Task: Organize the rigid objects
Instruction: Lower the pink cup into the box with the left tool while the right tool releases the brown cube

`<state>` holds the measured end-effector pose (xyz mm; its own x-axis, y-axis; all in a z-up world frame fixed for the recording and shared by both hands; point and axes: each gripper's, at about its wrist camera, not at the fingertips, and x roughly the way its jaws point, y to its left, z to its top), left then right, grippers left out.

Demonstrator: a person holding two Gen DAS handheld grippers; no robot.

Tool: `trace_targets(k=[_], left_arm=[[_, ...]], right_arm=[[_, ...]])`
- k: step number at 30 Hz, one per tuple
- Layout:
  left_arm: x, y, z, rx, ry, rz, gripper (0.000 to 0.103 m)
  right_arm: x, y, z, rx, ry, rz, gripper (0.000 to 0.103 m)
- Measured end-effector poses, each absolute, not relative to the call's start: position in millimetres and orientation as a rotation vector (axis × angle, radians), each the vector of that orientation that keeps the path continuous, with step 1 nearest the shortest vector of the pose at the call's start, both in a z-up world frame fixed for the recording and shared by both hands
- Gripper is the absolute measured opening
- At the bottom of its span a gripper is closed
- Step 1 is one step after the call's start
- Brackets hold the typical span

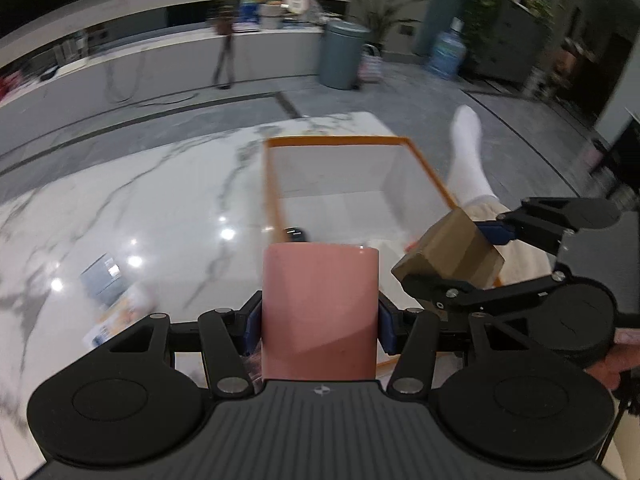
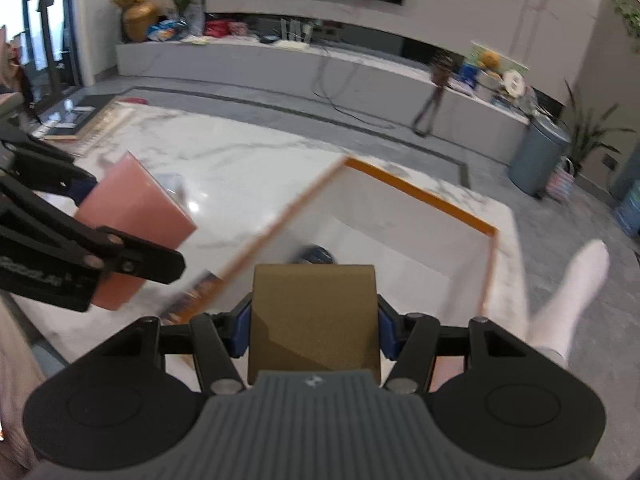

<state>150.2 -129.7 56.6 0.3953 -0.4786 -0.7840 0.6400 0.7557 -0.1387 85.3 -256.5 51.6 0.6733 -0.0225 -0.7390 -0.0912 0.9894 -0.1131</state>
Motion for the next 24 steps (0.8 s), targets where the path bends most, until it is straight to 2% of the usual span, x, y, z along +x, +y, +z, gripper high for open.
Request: trace_targets(k=[9,24], left_arm=[[167.0,-196.7,27.9,0.310,0.943,-0.784,0.062],[237.6,-257.1,-11.8,0.430,0.951,-0.772,0.062]], right_arm=[[107.3,-300.4,14.9,-0.127,0.912,0.031,0.059],[190.4,-329.1,-29.1,-0.274,0.930,0.039,0.059]])
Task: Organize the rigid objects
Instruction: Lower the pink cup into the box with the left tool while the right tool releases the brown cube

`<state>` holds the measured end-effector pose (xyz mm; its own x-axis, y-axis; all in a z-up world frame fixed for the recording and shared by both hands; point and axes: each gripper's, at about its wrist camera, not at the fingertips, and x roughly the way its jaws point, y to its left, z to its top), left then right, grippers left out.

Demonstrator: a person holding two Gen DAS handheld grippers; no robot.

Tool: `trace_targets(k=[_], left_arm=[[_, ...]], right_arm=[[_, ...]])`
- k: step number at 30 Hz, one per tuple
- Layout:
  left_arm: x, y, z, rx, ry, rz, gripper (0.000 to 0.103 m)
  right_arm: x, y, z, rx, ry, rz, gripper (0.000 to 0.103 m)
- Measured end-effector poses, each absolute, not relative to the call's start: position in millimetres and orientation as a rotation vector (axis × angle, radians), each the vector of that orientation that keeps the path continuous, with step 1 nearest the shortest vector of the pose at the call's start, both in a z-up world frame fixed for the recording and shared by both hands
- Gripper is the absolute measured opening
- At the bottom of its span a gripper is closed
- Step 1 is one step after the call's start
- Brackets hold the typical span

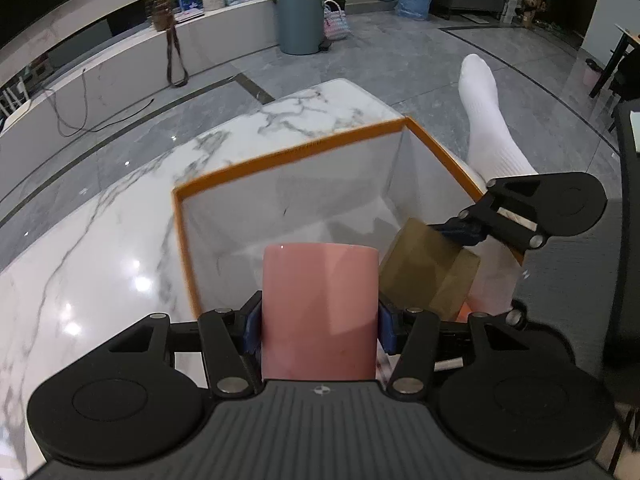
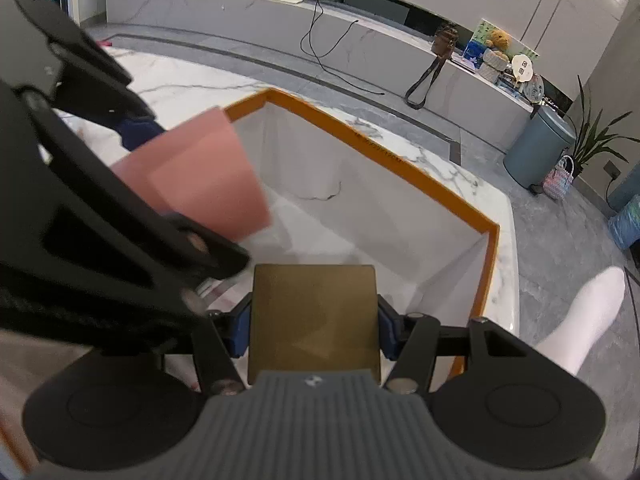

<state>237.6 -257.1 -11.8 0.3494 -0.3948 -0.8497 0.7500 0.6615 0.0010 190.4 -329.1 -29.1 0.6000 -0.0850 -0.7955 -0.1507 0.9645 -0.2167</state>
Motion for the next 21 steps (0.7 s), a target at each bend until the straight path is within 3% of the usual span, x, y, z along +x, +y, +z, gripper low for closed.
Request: trace_targets(k=[21], left_arm=[[264.6,-275.7,-40.3,0.460,0.931,-0.718,0.062]], right_arm=[[224.0,-341.5,-46.8,-0.302,0.985,-0.048,0.061]])
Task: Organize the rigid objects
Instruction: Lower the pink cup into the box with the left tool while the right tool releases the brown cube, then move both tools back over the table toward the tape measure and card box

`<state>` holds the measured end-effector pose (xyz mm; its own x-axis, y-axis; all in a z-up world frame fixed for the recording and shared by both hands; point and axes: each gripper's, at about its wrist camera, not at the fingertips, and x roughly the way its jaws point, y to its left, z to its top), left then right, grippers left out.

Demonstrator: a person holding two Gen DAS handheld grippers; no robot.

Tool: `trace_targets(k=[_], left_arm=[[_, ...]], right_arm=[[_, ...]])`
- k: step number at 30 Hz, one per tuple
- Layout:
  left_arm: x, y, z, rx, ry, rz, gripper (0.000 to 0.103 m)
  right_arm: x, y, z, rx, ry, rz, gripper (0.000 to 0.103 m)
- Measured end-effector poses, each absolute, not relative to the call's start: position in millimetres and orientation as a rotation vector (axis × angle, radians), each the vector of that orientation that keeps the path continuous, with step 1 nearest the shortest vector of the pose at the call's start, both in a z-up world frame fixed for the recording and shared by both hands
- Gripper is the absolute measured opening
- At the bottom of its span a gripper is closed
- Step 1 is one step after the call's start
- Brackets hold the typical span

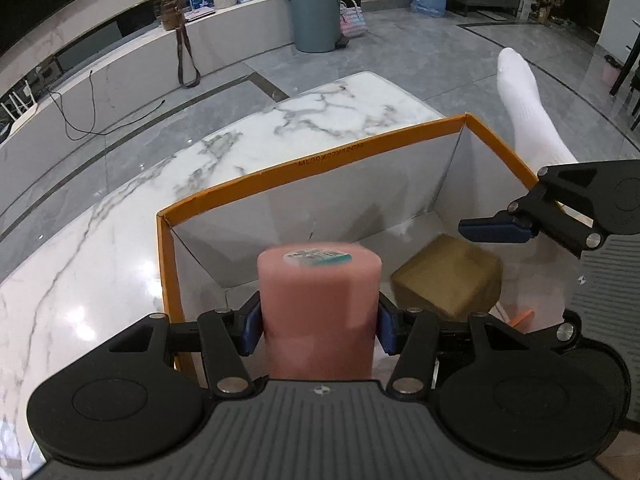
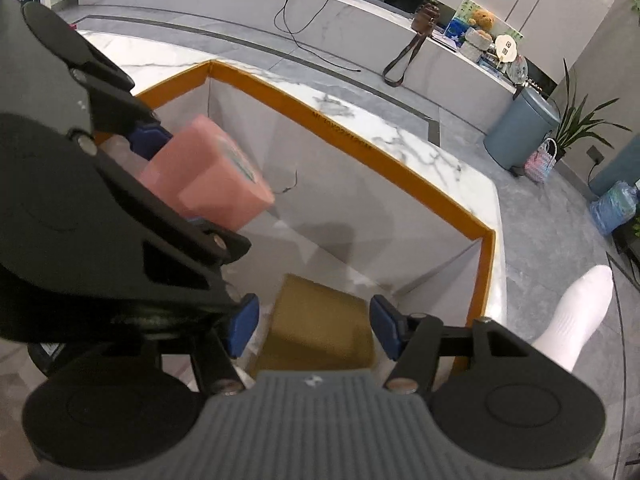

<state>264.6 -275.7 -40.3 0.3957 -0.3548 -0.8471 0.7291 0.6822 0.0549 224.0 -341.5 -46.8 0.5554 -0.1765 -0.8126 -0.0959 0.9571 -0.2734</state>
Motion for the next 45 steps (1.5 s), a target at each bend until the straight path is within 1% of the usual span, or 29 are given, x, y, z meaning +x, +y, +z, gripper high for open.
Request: trace_targets(k=[4,7,8,9,10,11,15,18,27,34,40,42,45], left_arm=[[264.7,-275.1,-38.3,0.460,0.920,-0.703,0.065],[263.3,-273.7,-36.8,0.449,0.906,-0.688,0.066],[262.7,-273.7,-36.6,0.445,0.901,-0.682,0.068],[262.9,-273.1,-35.6,0.440,0.896,-0.672,0.073],[263.2,-272.5,-34.5,0.433,0.893,-0.668,0.078],[263.0,-271.4,-33.0,0.424,0.891,-0.667,0.078],[259.5,-266.3,-27.2,0.408,0.886,-0.671,0.079],[252.3,-260.4,-20.6,0.410,0.871,-0.682,0.082],[223.4,-220.6,16.4,0.366,0.800,-0.693,0.082],[201.1,-169.3,47.1,0.333,0.745,-0.660,0.082],[190.9,-119.1,60.9,0.302,0.725,-0.613,0.082],[188.5,-103.6,62.8,0.294,0.725,-0.591,0.082],[188.8,-77.8,63.0,0.269,0.732,-0.558,0.082]], right_arm=[[225.7,-340.0,-46.1,-0.312,0.970,-0.046,0.062],[224.4,-342.8,-44.7,-0.300,0.960,-0.050,0.066],[224.0,-344.4,-43.7,-0.289,0.955,-0.050,0.066],[223.4,-345.9,-42.8,-0.279,0.950,-0.051,0.067],[222.4,-346.8,-41.6,-0.273,0.941,-0.052,0.071],[221.0,-347.3,-40.2,-0.270,0.930,-0.051,0.073],[214.4,-339.5,-39.1,-0.296,0.898,-0.053,0.073],[206.7,-335.1,-35.9,-0.310,0.871,-0.060,0.073],[178.0,-316.8,-1.6,-0.270,0.803,-0.067,0.073],[153.4,-267.3,29.4,-0.243,0.747,0.028,0.073],[144.6,-221.8,39.2,-0.206,0.737,0.131,0.073],[143.9,-206.2,38.6,-0.205,0.741,0.152,0.077],[142.7,-182.0,37.3,-0.207,0.746,0.191,0.078]])
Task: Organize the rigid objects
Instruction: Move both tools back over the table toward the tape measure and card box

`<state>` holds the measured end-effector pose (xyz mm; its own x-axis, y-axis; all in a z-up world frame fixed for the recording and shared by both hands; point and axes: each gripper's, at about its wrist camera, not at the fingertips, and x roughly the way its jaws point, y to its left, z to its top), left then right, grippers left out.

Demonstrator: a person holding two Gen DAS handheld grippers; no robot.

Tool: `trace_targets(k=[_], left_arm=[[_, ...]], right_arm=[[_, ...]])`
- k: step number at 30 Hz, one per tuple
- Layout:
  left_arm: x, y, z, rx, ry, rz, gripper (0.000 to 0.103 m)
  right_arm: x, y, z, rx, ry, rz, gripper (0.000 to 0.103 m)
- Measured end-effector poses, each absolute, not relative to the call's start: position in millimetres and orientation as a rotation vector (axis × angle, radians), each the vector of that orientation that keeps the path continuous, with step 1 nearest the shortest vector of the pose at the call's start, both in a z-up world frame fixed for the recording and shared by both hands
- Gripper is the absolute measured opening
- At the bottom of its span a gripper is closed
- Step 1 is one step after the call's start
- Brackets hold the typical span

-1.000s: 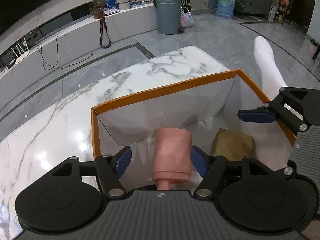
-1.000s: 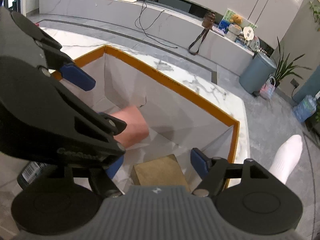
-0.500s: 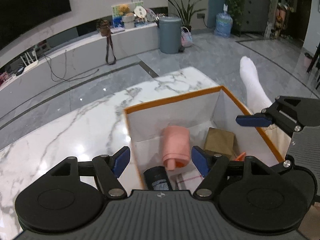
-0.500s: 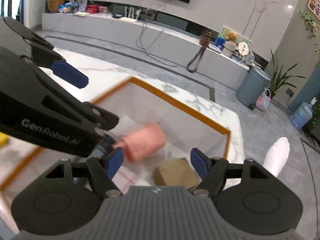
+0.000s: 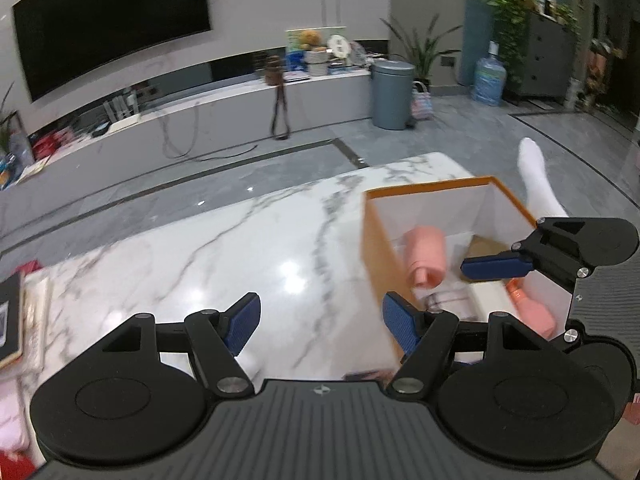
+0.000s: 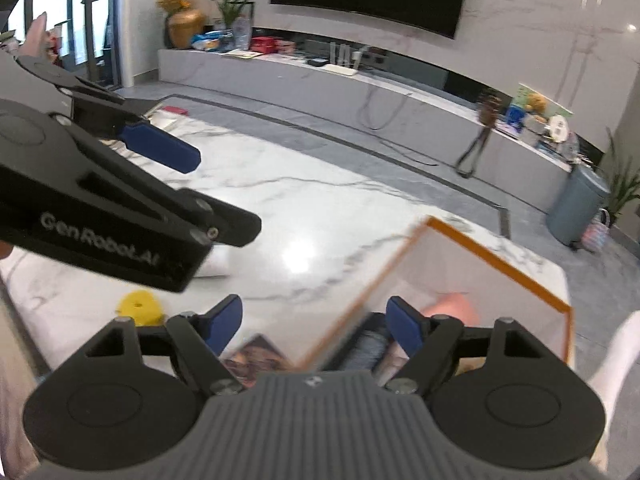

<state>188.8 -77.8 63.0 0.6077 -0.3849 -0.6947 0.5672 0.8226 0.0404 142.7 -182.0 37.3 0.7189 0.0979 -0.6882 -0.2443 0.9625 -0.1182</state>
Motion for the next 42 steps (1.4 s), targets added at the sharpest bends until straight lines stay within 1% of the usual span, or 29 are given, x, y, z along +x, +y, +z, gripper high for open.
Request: trace_targets(k=[10,16,22,25,26,27,33,37,40,42], left_arm=[[192.8,-0.4,36.4,0.236,0.838,-0.508,0.082],[200.3,34.0,9.4,0.202,0.901,-0.480,0.082],[206.6,59.3,-19.7,0.158,0.943,-0.506,0.082],[211.1,61.8,-35.3,0.151,0.973,-0.511,0.082],[213.1,61.2,-39.2,0.149,0.981,-0.508,0.082],[215.0,61.1,-43.4,0.143,0.988,-0.511,0.082],[219.3,49.0,-64.3,0.156,1.041,-0.586,0.082],[216.8,32.6,-78.2,0.229,1.062,-0.608,0.082],[216.3,22.4,-85.1,0.276,1.075,-0.618,0.082],[216.7,18.6,-87.8,0.299,1.077,-0.618,0.081]], right_arm=[[156.1,-113.4,12.8,-0.285,0.850,0.311,0.079],[183.8,-98.1,-6.0,-0.309,0.923,0.315,0.078],[203.3,-89.6,-28.9,-0.321,0.985,0.312,0.075],[210.9,-88.8,-39.3,-0.332,1.014,0.321,0.073],[212.9,-88.1,-42.8,-0.334,1.024,0.325,0.070],[215.9,-87.8,-45.0,-0.337,1.035,0.330,0.068],[228.6,-85.8,-57.5,-0.370,1.075,0.329,0.067],[237.0,-91.6,-59.7,-0.371,1.154,0.283,0.067],[239.6,-91.6,-59.2,-0.420,1.206,0.299,0.068],[239.4,-88.3,-58.7,-0.486,1.235,0.360,0.077]])
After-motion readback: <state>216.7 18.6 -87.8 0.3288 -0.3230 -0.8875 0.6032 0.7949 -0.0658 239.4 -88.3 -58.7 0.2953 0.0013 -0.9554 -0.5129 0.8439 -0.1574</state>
